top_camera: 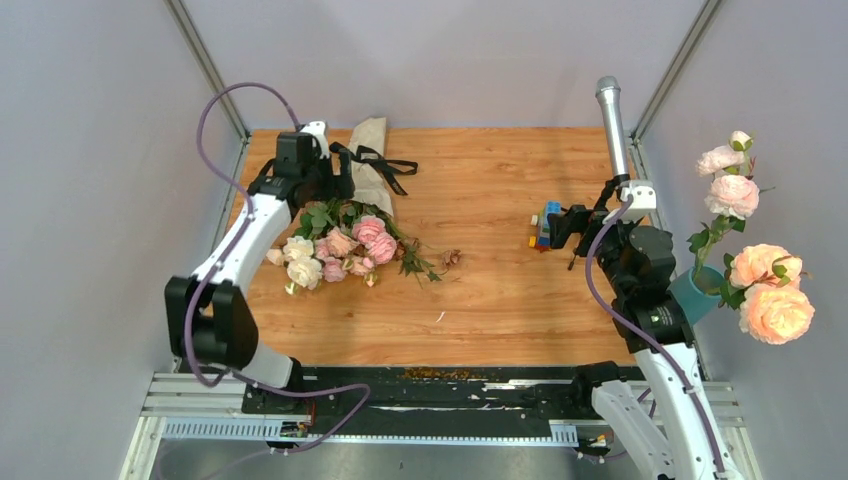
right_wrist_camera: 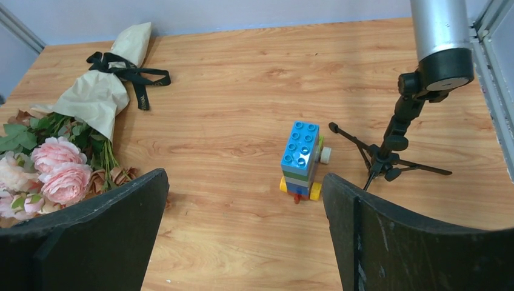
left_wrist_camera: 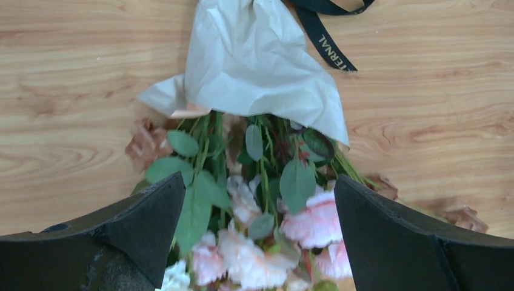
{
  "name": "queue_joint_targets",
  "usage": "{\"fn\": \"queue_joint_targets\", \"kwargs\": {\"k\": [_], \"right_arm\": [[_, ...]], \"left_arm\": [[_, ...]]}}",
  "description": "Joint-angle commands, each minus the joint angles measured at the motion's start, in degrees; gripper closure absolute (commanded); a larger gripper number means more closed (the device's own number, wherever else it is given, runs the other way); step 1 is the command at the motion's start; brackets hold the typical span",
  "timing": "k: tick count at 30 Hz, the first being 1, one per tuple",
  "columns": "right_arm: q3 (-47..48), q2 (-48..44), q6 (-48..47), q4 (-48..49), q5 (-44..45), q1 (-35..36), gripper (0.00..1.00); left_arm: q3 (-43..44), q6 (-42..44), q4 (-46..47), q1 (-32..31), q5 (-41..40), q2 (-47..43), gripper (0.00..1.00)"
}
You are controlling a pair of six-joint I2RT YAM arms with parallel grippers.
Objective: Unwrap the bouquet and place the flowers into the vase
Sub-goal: Untie the ribbon from the wrapping paper.
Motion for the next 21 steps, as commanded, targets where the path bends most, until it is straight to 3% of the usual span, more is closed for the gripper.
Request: {"fn": "queue_joint_targets", "kwargs": {"k": [1,7,12,21], "right_arm": [[-0.3,-0.2,-0.7,2.3,-2.5,-0.1,0.00],[-0.2,2.1,-0.8,2.9,-5.3,0.0,0.00],[-0.5,3.9,-0.7,3.2,-7.0,0.0,0.02],[-0.3,6.8,-0.3,4.0,-10.9,0.0,0.02]], "left_arm": [[9.8,0.9,1.0,0.5,2.8,10.6,0.00],[21.5,3.9,-2.0,1.2,0.1,25.8,0.00],[23.8,3.0,0.0,2.8,-0.1,31.1,0.01],[26.1,2.6,-0.8,4.6,3.9,36.1,0.26]]}}
